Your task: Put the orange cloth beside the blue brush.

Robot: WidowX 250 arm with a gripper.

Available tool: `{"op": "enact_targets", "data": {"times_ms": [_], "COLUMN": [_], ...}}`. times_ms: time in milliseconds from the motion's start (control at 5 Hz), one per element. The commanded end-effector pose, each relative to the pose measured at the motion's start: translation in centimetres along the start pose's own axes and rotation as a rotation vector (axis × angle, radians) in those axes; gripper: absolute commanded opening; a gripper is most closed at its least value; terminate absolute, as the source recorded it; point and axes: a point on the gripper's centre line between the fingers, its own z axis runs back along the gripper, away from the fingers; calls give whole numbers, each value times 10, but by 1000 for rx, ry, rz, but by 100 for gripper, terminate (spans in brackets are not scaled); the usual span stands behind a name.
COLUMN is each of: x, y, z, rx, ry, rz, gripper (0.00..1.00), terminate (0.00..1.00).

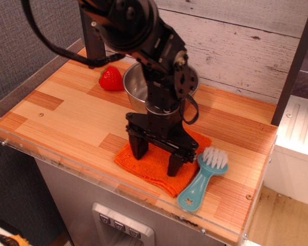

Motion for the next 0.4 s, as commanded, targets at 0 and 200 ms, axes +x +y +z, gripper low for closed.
{"op": "enact_targets", "data": {"times_ms": [0, 200], "x": [-10, -10], "y": [17, 28], "z": [48, 88], "rx": [13, 0], "ry": [-72, -122], "rz": [75, 100], "gripper": [100, 100], "terminate": [0, 0]}}
